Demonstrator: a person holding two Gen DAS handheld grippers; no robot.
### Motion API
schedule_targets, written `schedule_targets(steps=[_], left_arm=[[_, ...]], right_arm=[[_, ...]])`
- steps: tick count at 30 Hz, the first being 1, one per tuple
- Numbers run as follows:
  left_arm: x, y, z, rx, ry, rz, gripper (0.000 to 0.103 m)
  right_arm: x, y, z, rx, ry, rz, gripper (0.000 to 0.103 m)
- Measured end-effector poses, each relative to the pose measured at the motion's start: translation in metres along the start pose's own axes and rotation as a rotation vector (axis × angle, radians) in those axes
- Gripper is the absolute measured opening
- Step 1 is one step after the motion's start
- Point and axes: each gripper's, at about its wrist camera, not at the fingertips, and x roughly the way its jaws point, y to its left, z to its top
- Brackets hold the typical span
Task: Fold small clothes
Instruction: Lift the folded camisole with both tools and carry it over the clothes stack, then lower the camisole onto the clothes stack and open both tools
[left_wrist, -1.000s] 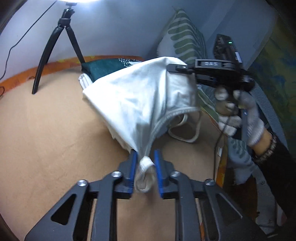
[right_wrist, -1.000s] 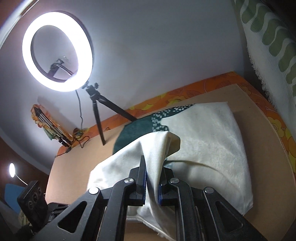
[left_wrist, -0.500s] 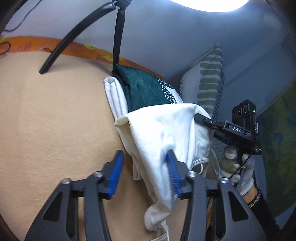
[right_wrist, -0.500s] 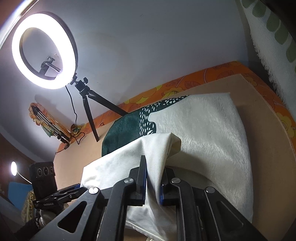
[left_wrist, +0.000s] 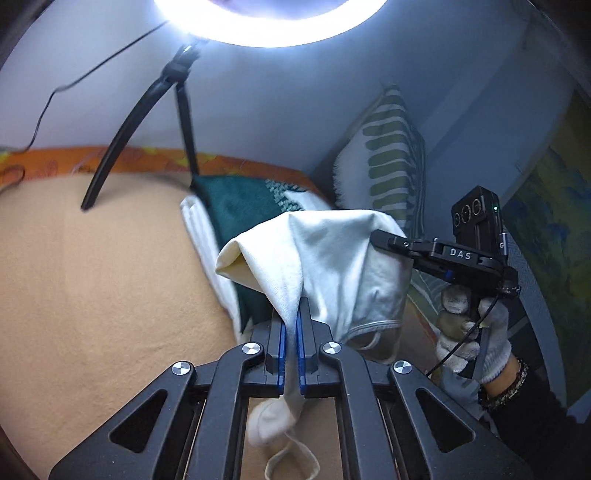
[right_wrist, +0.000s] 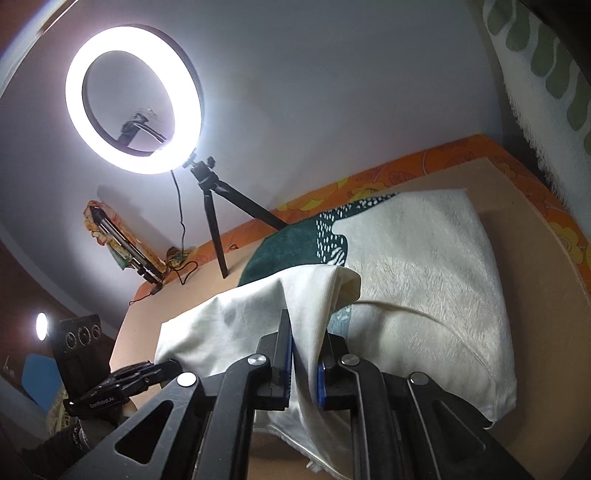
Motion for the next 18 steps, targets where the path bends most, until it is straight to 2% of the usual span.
schedule_targets(steps=[7, 10, 13, 15, 17, 18], left_arm=[[0.005, -0.025, 0.035, 0.085, -0.028, 0.003, 0.003], [0.014, -0.027, 0.047, 0.079, -0.028, 0.016, 0.003], [0.023, -0.026, 0.052, 0.067, -0.022, 0.037, 0.003], [0.031, -0.027, 0.052, 0.059, -0.021, 0.064, 0.003], [0.047, -0.024, 0.054, 0.069, -0.008, 0.156, 0.004], [0.05, -0.022, 0.055, 0.074, -0.005, 0.203, 0.005]], right_arm=[[-0.029, -0.007, 0.028, -0.011, -0.068, -0.026, 0.008], [-0.025, -0.018, 0.044, -0.008, -0.071, -0.059, 0.008], [-0.01, -0.027, 0.058, -0.045, -0.051, -0.126, 0.008], [0.002, -0.033, 0.067, -0.058, -0.033, -0.163, 0.008], [0.016, -0.038, 0.075, -0.098, -0.006, -0.244, 0.01], [0.022, -0.039, 0.076, -0.111, -0.001, -0.32, 0.017]])
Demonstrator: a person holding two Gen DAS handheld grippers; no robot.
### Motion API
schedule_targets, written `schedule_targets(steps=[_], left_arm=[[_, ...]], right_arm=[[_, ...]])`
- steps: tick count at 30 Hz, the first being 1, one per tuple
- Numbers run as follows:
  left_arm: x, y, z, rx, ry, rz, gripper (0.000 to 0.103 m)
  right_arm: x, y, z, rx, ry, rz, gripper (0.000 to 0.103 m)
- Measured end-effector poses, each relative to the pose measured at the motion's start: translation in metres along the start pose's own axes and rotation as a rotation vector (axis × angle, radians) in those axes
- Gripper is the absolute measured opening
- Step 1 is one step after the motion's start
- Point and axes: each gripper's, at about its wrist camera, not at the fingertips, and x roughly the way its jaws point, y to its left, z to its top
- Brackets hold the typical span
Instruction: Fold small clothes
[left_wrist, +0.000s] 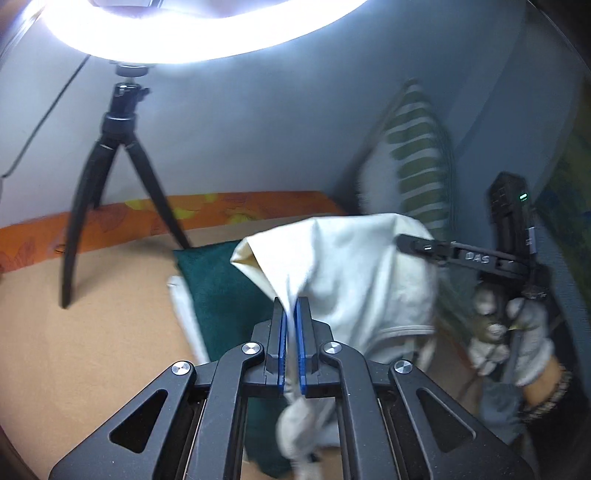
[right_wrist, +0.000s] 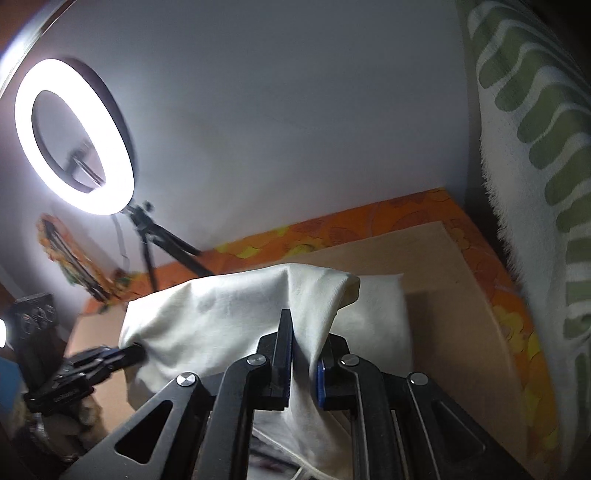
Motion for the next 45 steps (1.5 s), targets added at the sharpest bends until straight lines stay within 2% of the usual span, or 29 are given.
schedule_targets(steps=[1, 2, 5, 7, 10, 12, 17, 21, 23, 27, 30, 35, 40, 45], left_arm=[[0.004, 0.002, 0.001, 0.002, 0.005, 0.043, 0.008], [0.006, 0.003, 0.002, 0.0, 0.01, 0.069, 0.01], [0.002, 0.009, 0.0, -0.016, 0.006, 0.072, 0.01], [-0.004, 0.007, -0.003, 0.002, 0.005, 0.075, 0.014], [-0.012, -0.001, -0.007, 0.027, 0.006, 0.075, 0.026], [-0.018, -0.009, -0.01, 0.049, -0.001, 0.078, 0.031], [-0.043, -0.029, -0.016, 0.09, -0.037, 0.081, 0.059], [-0.066, -0.043, -0.023, 0.119, -0.062, 0.098, 0.064], [-0.08, -0.049, -0.028, 0.126, -0.075, 0.114, 0.072], [-0.108, -0.055, -0.04, 0.137, -0.094, 0.125, 0.073], [-0.131, -0.06, -0.053, 0.155, -0.101, 0.138, 0.08], [-0.172, -0.066, -0.08, 0.193, -0.116, 0.161, 0.08], [-0.206, -0.064, -0.109, 0.181, -0.104, 0.176, 0.081], [-0.236, -0.061, -0.137, 0.177, -0.104, 0.225, 0.084]], right_arm=[[0.004, -0.001, 0.002, -0.011, 0.003, -0.069, 0.039], [0.004, -0.002, 0.003, -0.018, -0.007, -0.105, 0.042], [-0.003, -0.006, 0.001, -0.01, -0.031, -0.121, 0.042], [-0.01, -0.005, -0.002, -0.017, -0.043, -0.128, 0.048], [-0.02, -0.003, -0.008, -0.021, -0.063, -0.147, 0.062], [-0.028, -0.001, -0.012, -0.008, -0.074, -0.14, 0.065], [-0.054, 0.012, -0.029, -0.023, -0.115, -0.152, 0.075], [-0.079, 0.023, -0.046, -0.02, -0.144, -0.148, 0.084], [-0.093, 0.031, -0.055, -0.029, -0.163, -0.144, 0.087], [-0.121, 0.049, -0.077, -0.037, -0.191, -0.149, 0.094], [-0.144, 0.069, -0.098, -0.062, -0.222, -0.175, 0.103], [-0.173, 0.099, -0.133, -0.069, -0.246, -0.194, 0.103], [-0.196, 0.124, -0.171, -0.056, -0.263, -0.235, 0.103], [-0.219, 0.15, -0.2, -0.07, -0.278, -0.259, 0.103]])
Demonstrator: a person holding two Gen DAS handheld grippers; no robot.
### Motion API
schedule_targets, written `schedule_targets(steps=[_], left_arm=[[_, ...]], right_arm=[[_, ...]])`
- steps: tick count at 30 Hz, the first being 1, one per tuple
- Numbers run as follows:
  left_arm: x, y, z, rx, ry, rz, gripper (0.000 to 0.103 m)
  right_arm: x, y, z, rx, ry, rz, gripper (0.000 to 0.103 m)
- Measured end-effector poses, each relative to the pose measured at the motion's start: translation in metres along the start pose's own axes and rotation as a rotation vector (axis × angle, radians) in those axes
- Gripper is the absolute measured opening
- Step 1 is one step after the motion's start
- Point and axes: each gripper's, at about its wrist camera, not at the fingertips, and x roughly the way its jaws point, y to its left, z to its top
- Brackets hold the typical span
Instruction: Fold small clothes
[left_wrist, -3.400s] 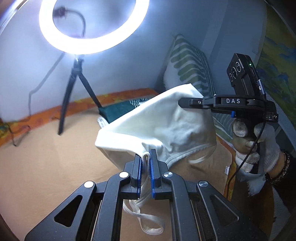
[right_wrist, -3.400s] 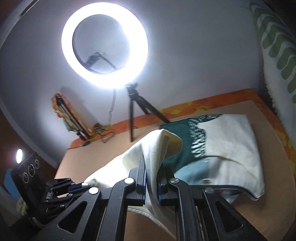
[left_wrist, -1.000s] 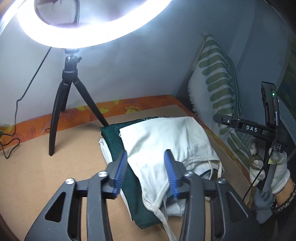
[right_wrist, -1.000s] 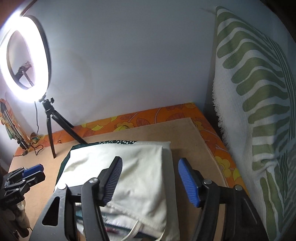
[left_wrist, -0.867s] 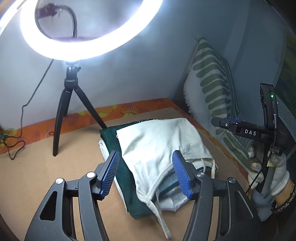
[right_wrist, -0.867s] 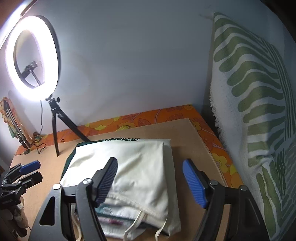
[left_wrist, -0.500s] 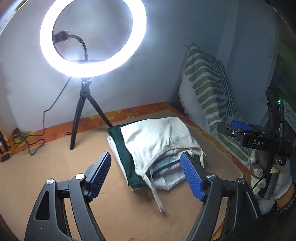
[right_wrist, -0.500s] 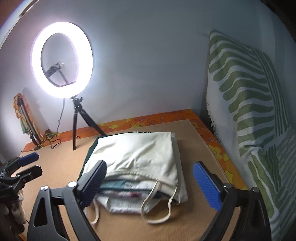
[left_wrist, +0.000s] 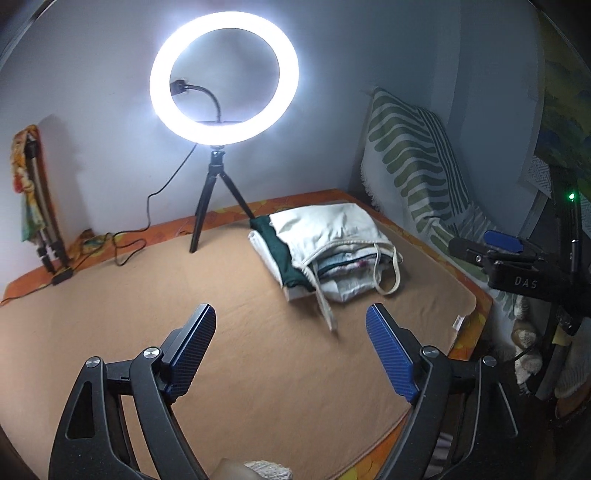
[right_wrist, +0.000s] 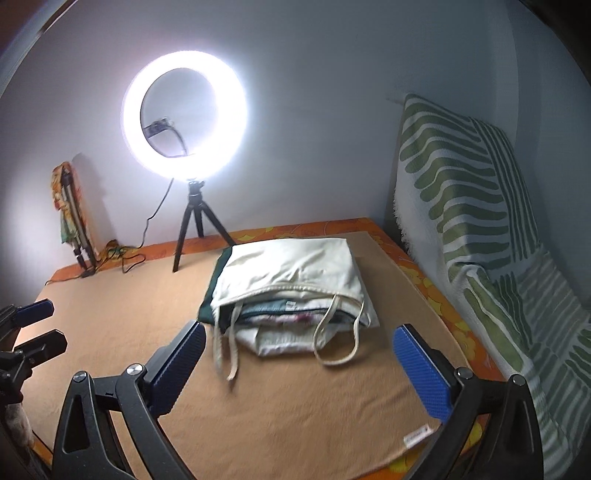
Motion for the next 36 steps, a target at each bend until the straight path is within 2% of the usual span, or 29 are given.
schedule_targets(steps=[3, 7, 10, 12, 14, 26, 36], left_arm=[[-0.013, 0.005, -0.014, -0.022, 0.009, 0.026, 0.084], [-0.024, 0.011, -0.032, -0.068, 0.024, 0.014, 0.084], [-0.031, 0.013, -0.039, -0.081, 0.024, 0.033, 0.084], [-0.034, 0.012, -0.041, -0.074, 0.028, 0.042, 0.089], [-0.038, 0.011, -0.042, -0.069, 0.017, 0.053, 0.1], [-0.049, 0.01, -0.047, -0.053, -0.035, 0.074, 0.101], [-0.054, 0.019, -0.049, -0.088, -0.037, 0.079, 0.101]], right_arm=[[-0.019, 0.009, -0.008, -0.003, -0.022, 0.0, 0.103], [-0.037, 0.021, -0.021, -0.006, -0.05, -0.011, 0.103], [-0.044, 0.026, -0.028, 0.005, -0.055, -0.006, 0.103], [-0.048, 0.027, -0.03, 0.005, -0.059, -0.008, 0.103], [-0.05, 0.029, -0.031, 0.0, -0.063, -0.009, 0.103], [-0.057, 0.034, -0.035, 0.002, -0.067, -0.023, 0.103], [-0.058, 0.035, -0.035, 0.002, -0.066, -0.018, 0.103]])
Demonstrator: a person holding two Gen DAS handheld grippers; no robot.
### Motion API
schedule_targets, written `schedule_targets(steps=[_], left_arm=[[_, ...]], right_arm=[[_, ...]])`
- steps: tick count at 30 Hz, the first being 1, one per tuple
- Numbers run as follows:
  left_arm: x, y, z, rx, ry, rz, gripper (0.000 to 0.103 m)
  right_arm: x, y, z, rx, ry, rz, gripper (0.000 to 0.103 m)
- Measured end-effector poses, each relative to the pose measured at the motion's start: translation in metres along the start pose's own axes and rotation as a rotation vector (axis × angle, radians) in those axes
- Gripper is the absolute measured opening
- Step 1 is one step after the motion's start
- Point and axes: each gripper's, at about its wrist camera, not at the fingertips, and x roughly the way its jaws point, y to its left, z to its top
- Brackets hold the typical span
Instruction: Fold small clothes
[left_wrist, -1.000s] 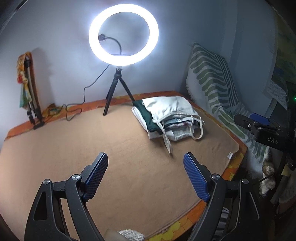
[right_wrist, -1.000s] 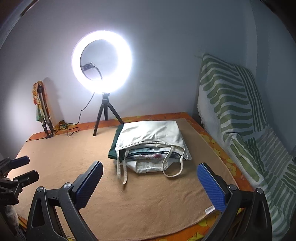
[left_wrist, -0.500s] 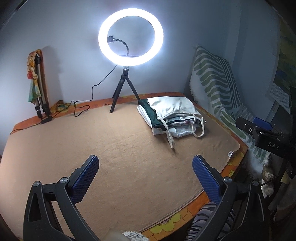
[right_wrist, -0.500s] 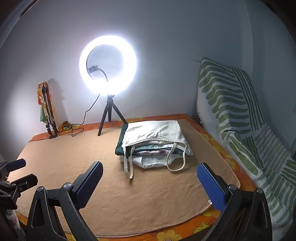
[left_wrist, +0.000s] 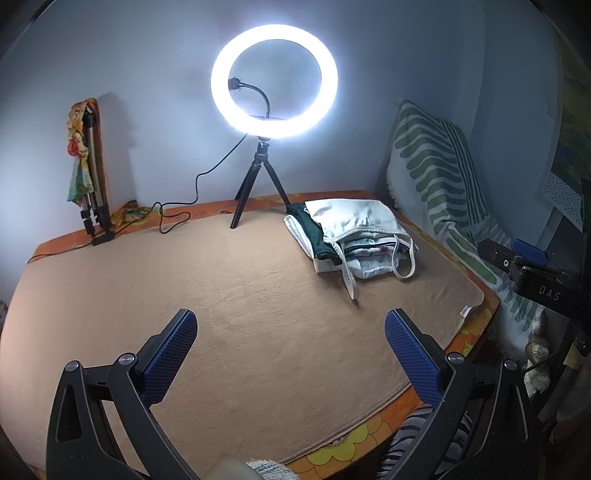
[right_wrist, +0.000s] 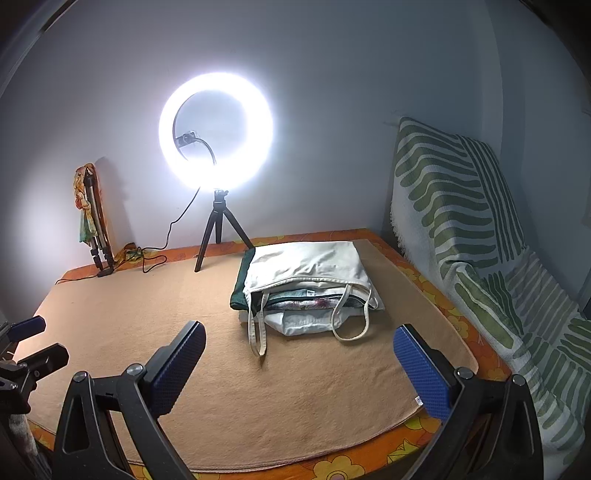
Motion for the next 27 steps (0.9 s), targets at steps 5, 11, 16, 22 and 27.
schedule_targets(steps=[5, 11, 16, 22, 27], left_arm=[[-0.0024, 0.0011, 0.0007, 0.001, -0.009, 0.001, 0.101], [-0.0037, 0.0001, 0.0006, 0.006, -0.011, 0.0, 0.102], [-0.0047, 0.001, 0.0014, 0.004, -0.011, -0.006, 0.102], [-0.0056, 0.0009, 0.0015, 0.007, -0.013, -0.009, 0.102], [-0.0069, 0.0006, 0.0016, 0.009, -0.015, -0.01, 0.102]], right_arm=[[-0.0005, 0.0011, -0.0007, 0.001, 0.002, 0.002, 0.103], [-0.0001, 0.0024, 0.0, -0.001, 0.006, 0.006, 0.103], [0.0002, 0.0034, 0.0004, -0.003, 0.004, 0.011, 0.103], [0.0004, 0.0039, 0.0006, 0.0, 0.006, 0.016, 0.103], [0.0004, 0.0041, 0.0006, 0.002, 0.005, 0.017, 0.103]])
